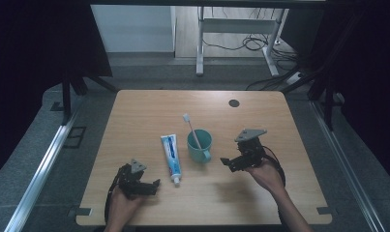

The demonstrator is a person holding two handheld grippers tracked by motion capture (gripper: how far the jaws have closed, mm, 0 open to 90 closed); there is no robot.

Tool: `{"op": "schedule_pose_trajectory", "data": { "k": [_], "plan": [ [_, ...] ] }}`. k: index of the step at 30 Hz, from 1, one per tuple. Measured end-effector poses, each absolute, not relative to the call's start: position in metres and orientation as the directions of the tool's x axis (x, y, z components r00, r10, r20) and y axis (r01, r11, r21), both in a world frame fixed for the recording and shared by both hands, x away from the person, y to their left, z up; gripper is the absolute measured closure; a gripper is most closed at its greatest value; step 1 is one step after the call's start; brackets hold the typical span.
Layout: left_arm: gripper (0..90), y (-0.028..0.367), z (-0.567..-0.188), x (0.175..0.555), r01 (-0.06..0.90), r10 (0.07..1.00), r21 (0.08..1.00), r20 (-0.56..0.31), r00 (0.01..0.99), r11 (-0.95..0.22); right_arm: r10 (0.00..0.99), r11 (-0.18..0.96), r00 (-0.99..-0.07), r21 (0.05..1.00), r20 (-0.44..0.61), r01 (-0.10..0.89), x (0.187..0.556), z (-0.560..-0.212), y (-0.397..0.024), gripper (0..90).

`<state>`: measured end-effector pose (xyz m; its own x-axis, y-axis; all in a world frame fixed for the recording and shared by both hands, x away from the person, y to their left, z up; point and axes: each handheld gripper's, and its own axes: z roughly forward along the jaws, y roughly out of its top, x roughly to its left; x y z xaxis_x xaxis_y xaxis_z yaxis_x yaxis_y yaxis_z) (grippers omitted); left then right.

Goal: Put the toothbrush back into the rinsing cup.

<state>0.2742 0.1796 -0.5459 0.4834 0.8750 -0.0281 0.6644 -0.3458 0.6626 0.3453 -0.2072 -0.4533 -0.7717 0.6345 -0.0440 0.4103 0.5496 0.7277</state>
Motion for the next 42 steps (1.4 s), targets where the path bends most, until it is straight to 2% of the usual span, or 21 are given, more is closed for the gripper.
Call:
{"op": "schedule_pose_trajectory", "data": {
  "k": [23,42],
  "plan": [
    [0.0,0.179,-0.546,0.274,0.666,0.876,0.661,-0.028,0.482,-0.346,0.679,0.516,-0.734,0.728,-0.025,0.452,0.319,-0.496,-0.244,0.0],
    [0.0,0.179,-0.546,0.275,0.668,0.878,0.661,-0.027,0.478,-0.343,0.678,0.537,-0.735,0.695,-0.019,0.477,0.308,-0.532,-0.252,0.0]
  ]
}}
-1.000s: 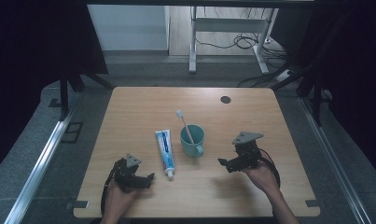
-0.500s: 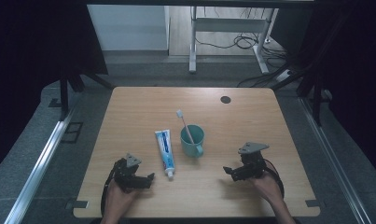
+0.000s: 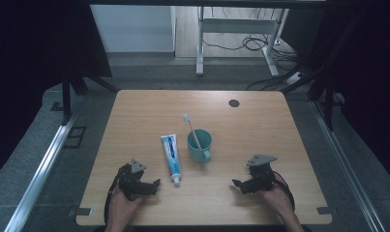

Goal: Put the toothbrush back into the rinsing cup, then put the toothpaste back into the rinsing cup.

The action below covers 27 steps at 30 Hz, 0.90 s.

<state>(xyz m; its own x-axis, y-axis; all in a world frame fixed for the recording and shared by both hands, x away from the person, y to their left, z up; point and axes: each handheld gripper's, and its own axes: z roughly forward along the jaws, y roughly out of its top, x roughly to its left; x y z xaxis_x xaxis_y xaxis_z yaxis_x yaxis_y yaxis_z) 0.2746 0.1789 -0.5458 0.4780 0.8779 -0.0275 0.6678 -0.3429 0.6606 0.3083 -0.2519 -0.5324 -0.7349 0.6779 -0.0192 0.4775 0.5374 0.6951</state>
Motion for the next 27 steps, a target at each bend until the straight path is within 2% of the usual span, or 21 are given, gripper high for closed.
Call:
{"op": "schedule_pose_trajectory", "data": {
  "k": [5,27],
  "plan": [
    [0.0,0.1788,-0.5458,0.2746,0.668,0.878,0.661,-0.028,0.477,-0.342,0.679,0.524,-0.734,0.698,0.002,0.488,0.3092,-0.5438,-0.2537,0.0],
    [0.0,0.1713,-0.5387,0.2777,0.673,0.864,0.634,-0.015,0.503,-0.381,0.683,0.522,-0.731,0.699,0.002,0.489,0.3088,-0.5439,-0.2546,0.0]
  ]
}}
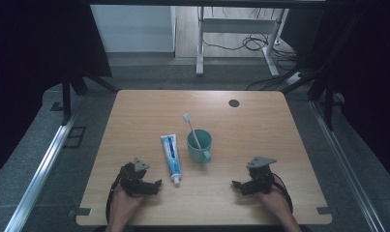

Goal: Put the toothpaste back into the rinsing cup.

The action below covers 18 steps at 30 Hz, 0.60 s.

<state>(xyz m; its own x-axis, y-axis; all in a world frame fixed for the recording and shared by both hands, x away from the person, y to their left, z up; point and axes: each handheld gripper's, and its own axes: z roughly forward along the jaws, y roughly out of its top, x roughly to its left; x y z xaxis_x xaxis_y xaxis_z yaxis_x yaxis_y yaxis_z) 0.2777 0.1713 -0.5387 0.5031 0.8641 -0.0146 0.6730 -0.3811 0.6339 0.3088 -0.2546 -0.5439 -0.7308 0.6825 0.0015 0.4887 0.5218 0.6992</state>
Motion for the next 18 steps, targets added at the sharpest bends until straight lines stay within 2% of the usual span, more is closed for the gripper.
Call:
{"op": "schedule_pose_trajectory", "data": {
  "k": [8,18],
  "plan": [
    [1.2,0.169,-0.532,0.282,0.676,0.856,0.623,-0.023,0.517,-0.392,0.684,0.521,-0.73,0.7,0.001,0.489,0.309,-0.544,-0.255,0.0],
    [4.6,0.166,-0.522,0.301,0.715,0.845,0.558,-0.043,0.532,-0.422,0.684,0.521,-0.729,0.7,0.0,0.489,0.309,-0.544,-0.255,0.1]
  ]
}}
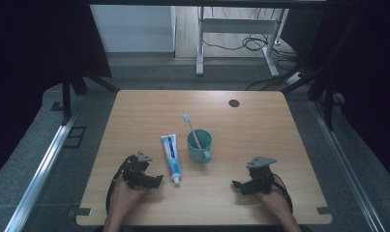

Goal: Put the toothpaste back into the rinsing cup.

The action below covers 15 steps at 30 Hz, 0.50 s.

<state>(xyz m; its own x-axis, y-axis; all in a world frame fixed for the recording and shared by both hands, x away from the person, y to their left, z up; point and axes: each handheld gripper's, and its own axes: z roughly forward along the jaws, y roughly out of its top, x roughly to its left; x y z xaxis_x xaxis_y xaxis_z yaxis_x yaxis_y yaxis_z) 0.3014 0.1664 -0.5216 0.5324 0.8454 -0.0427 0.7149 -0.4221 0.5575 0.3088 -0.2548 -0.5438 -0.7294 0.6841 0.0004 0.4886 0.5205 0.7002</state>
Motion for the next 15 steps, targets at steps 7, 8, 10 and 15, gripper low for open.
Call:
{"op": "schedule_pose_trajectory", "data": {
  "k": [7,8,10,15],
  "plan": [
    [7.1,0.163,-0.512,0.313,0.749,0.843,0.502,-0.07,0.533,-0.432,0.685,0.52,-0.729,0.7,0.0,0.489,0.309,-0.544,-0.255,0.1],
    [7.1,0.163,-0.51,0.316,0.754,0.842,0.49,-0.07,0.535,-0.438,0.684,0.52,-0.729,0.7,0.0,0.489,0.309,-0.544,-0.255,0.1],
    [7.4,0.162,-0.508,0.32,0.761,0.84,0.473,-0.077,0.538,-0.444,0.685,0.52,-0.729,0.7,0.001,0.489,0.309,-0.544,-0.255,0.1],
    [10.1,0.158,-0.501,0.33,0.774,0.834,0.437,-0.087,0.544,-0.459,0.684,0.521,-0.729,0.7,0.0,0.489,0.309,-0.544,-0.255,0.1]
  ]
}}
